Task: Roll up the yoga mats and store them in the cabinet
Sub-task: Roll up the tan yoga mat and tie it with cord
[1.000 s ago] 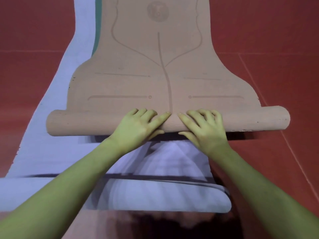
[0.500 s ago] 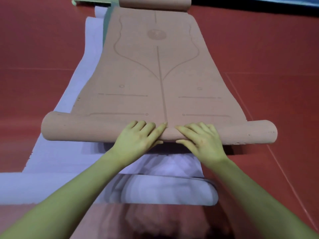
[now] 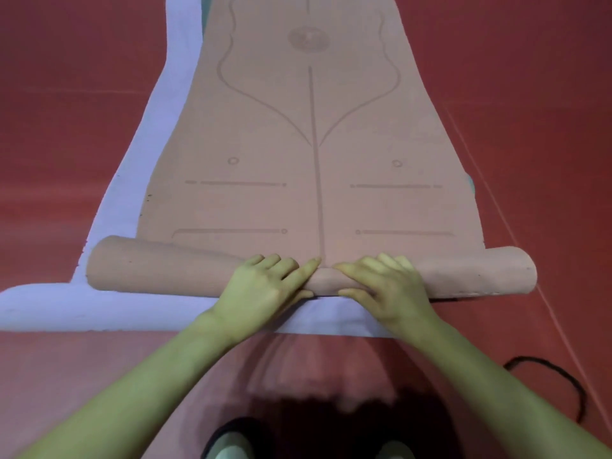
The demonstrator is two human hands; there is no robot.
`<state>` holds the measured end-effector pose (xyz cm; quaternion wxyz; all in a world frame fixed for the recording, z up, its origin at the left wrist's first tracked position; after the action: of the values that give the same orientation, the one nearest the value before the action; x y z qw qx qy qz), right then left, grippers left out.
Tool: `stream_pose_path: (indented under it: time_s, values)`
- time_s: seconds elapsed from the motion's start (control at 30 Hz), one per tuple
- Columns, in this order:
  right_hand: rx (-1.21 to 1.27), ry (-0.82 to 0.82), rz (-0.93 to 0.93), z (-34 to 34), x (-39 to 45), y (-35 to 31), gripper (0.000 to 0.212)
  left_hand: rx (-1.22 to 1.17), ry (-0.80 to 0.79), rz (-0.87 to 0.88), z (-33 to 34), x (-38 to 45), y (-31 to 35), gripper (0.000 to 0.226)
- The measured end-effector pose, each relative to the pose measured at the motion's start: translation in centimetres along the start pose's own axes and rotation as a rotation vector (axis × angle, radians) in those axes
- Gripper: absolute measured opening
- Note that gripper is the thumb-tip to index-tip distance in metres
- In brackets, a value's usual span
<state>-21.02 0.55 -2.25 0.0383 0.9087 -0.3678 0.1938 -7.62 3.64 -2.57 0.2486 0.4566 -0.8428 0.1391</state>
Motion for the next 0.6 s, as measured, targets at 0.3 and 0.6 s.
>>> stream_pose_path:
  time_s: [0.3,0.6]
  values:
    - [0.283,-0.302,0.248,4.8,-3.9,0.9,0.053,-0.128,-0.25,-0.053,4.3,-2.4,1.3,0.048]
    - [0.309,-0.437,0.258,10.6,-2.6,3.3,0.057,-0.248,-0.659,-0.26,11.4,-2.7,-3.0,0.076]
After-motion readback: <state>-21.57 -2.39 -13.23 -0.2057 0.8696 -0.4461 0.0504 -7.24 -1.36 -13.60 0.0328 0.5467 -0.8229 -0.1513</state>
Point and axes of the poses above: each hand's wrist, its own x-axis towards the middle knuckle, its own z-axis out of the palm, y = z × x, the point moved 9 cm from there along x, towards the middle knuckle, and after that the axes turned 5 degrees about -z, right-handed, at the moved point
